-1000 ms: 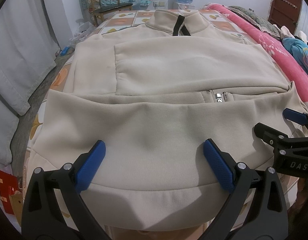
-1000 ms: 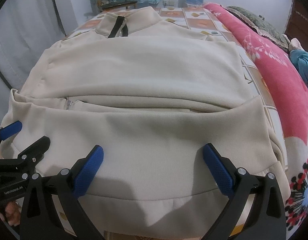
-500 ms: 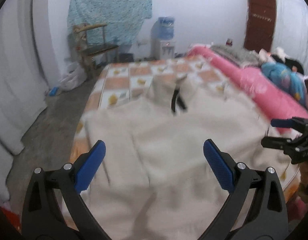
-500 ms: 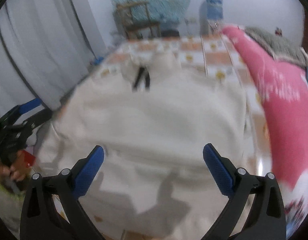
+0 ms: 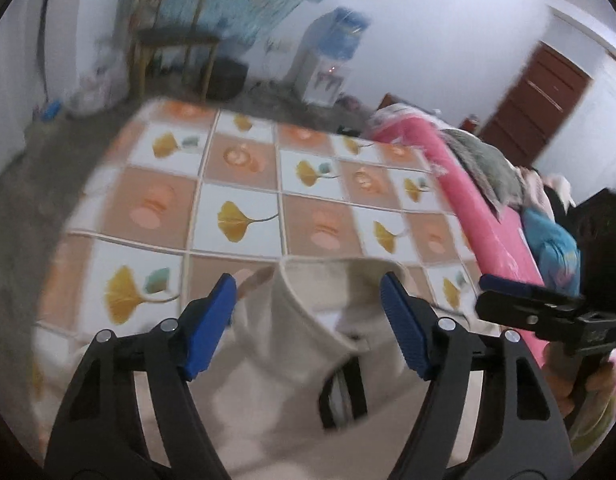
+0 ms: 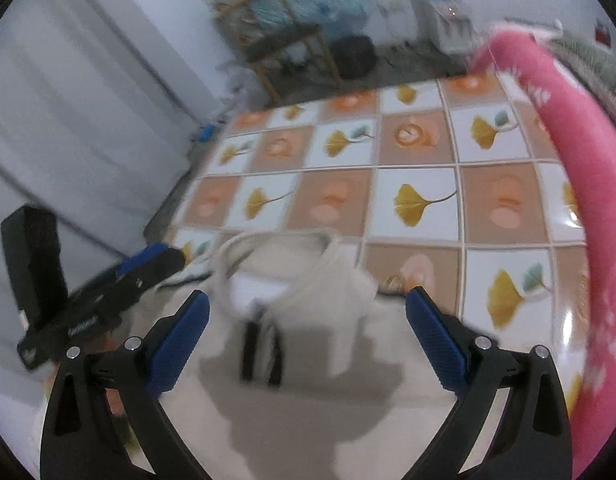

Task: Fold large clothes
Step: 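Move both grippers to the jacket collar and pinch it, then fold the collar end over toward the hem with both grippers and release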

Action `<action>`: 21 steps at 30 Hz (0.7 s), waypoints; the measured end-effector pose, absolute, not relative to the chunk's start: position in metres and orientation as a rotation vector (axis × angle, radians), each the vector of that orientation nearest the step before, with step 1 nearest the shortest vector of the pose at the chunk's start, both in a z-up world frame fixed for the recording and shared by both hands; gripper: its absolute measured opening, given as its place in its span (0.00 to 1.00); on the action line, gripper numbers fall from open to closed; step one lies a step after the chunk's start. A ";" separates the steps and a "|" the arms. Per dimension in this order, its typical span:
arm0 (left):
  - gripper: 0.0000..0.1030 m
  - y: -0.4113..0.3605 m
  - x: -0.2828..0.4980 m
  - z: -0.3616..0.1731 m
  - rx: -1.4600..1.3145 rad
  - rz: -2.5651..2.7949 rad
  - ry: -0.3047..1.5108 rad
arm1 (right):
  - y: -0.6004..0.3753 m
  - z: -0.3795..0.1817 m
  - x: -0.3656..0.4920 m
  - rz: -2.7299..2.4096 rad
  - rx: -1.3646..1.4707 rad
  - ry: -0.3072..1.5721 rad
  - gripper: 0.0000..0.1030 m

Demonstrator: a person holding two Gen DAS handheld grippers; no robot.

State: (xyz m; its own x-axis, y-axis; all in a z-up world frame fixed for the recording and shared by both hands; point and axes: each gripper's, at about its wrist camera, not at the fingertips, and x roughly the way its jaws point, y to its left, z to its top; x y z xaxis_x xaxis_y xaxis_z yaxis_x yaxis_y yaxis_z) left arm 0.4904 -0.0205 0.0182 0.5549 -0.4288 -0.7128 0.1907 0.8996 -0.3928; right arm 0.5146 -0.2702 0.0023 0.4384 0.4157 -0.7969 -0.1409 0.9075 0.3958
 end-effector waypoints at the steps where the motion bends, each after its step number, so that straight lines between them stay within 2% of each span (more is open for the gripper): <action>1: 0.67 -0.024 0.503 0.007 -0.295 -0.357 0.947 | -0.269 -0.005 0.525 0.353 0.295 1.088 0.88; 5: 0.61 -0.031 0.524 -0.019 -0.321 -0.340 1.013 | -0.263 -0.042 0.557 0.352 0.310 1.170 0.77; 7: 0.52 -0.035 0.525 -0.027 -0.304 -0.344 1.028 | -0.260 -0.052 0.562 0.354 0.293 1.185 0.70; 9: 0.24 -0.037 0.524 -0.033 -0.288 -0.353 1.052 | -0.256 -0.060 0.562 0.367 0.285 1.206 0.49; 10: 0.23 -0.039 0.523 -0.034 -0.272 -0.351 1.056 | -0.256 -0.060 0.562 0.378 0.291 1.208 0.43; 11: 0.20 -0.038 0.520 -0.033 -0.262 -0.352 1.047 | -0.256 -0.058 0.559 0.397 0.299 1.204 0.31; 14: 0.11 -0.036 0.508 -0.018 -0.220 -0.369 1.006 | -0.254 -0.040 0.542 0.412 0.252 1.161 0.24; 21: 0.08 -0.039 0.436 0.038 -0.066 -0.462 0.882 | -0.262 0.008 0.470 0.463 0.152 1.025 0.22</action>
State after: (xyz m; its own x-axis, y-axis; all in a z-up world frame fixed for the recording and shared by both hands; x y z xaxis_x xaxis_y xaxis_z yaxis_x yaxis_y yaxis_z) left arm 0.4356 -0.0387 0.0379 0.5445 -0.4158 -0.7284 0.3622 0.8999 -0.2429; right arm 0.4703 -0.2621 0.0077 0.4324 0.4400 -0.7870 -0.3002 0.8933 0.3345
